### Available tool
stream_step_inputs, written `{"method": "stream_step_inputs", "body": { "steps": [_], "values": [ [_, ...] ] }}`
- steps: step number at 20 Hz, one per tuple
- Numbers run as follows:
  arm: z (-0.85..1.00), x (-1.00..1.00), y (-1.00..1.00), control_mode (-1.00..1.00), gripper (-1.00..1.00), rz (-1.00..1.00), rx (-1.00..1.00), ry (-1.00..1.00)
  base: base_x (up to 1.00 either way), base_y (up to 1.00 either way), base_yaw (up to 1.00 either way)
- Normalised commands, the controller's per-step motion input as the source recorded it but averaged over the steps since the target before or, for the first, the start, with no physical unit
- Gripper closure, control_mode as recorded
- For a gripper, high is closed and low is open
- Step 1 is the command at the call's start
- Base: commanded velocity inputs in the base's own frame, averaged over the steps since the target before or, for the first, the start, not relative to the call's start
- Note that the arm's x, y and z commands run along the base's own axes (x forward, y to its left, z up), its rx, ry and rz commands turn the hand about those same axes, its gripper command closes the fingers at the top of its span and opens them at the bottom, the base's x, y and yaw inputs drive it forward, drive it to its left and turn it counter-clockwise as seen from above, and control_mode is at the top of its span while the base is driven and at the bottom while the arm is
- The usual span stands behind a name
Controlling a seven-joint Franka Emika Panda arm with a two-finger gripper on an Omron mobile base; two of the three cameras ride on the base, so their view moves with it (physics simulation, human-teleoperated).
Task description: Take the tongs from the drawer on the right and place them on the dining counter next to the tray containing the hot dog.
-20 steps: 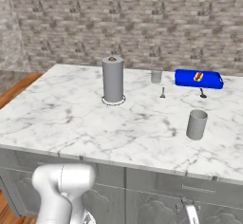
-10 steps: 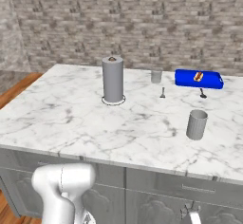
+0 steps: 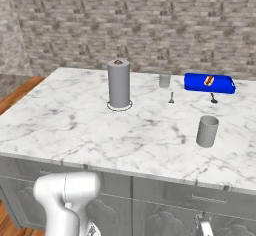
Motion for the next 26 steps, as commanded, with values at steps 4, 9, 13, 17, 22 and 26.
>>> {"method": "stream_step_inputs", "body": {
  "steps": [4, 9, 13, 17, 22, 26],
  "values": [
    [-0.04, 0.43, -0.2, -1.0, -1.0, -0.2, -0.02, 0.1, 0.0, 0.0, 0.0],
    [0.0, 0.45, -0.04, -1.0, -1.0, -0.18, 0.0, 0.08, 0.0, 0.0, 0.0],
    [0.0, 0.46, 0.0, -1.0, -1.0, -0.12, 0.0, 0.03, 0.0, 0.0, 0.0],
    [0.0, 0.31, 0.0, -1.0, -1.0, -0.01, 0.0, 0.0, 0.0, 0.0, 0.0],
    [0.0, 0.28, 0.0, -1.0, -1.0, 0.0, 0.0, 0.0, 0.0, 0.0, 0.0],
    [-0.18, 0.12, -0.14, -1.0, -1.0, 0.0, 0.0, 0.04, 0.0, 0.0, 0.0]
  ]
}}
